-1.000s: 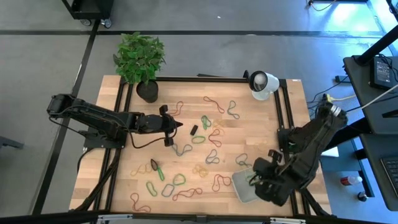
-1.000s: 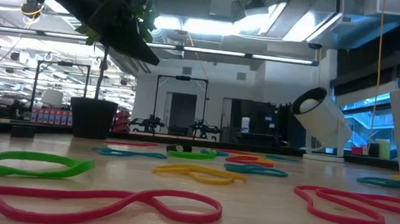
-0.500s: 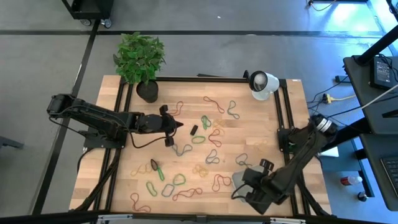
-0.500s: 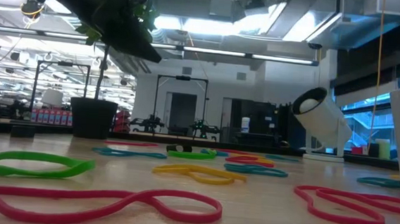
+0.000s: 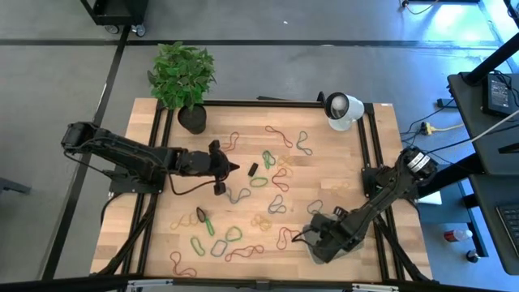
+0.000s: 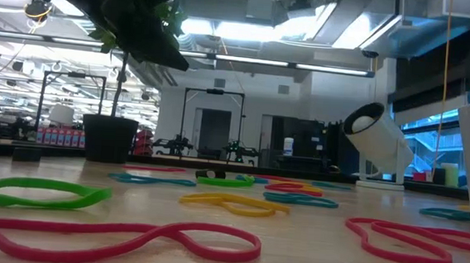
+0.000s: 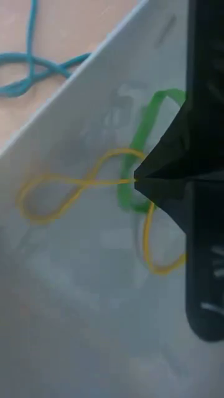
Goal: Pick and place rubber bands into bin
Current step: Put the yellow rubber band into the white bin
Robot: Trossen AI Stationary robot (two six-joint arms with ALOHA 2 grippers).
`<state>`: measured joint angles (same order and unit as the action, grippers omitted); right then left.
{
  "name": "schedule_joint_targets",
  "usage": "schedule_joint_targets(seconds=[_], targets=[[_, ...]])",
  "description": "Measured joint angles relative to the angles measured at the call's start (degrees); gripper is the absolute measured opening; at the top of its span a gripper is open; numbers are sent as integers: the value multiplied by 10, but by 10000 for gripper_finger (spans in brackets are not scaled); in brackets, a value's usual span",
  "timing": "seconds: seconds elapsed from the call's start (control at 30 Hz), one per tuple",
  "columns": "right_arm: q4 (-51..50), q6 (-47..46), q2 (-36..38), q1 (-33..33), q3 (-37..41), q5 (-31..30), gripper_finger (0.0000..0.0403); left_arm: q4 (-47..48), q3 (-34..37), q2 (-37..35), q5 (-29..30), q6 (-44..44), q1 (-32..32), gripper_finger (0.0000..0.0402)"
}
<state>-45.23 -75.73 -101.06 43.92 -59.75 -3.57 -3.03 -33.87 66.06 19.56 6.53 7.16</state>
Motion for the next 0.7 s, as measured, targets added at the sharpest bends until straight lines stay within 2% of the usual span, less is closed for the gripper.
schedule_joint_targets(seconds=[0.2, 0.53, 0.7], targets=[[-3, -17, 13, 0, -1, 3, 38, 0, 0, 0, 13, -2, 4, 3], [-7, -18, 87, 0, -1, 9, 129, -1, 0, 0, 16, -2, 3, 3], [-10, -17, 131, 0, -1, 9, 146, -1, 0, 0, 16, -2, 3, 1]])
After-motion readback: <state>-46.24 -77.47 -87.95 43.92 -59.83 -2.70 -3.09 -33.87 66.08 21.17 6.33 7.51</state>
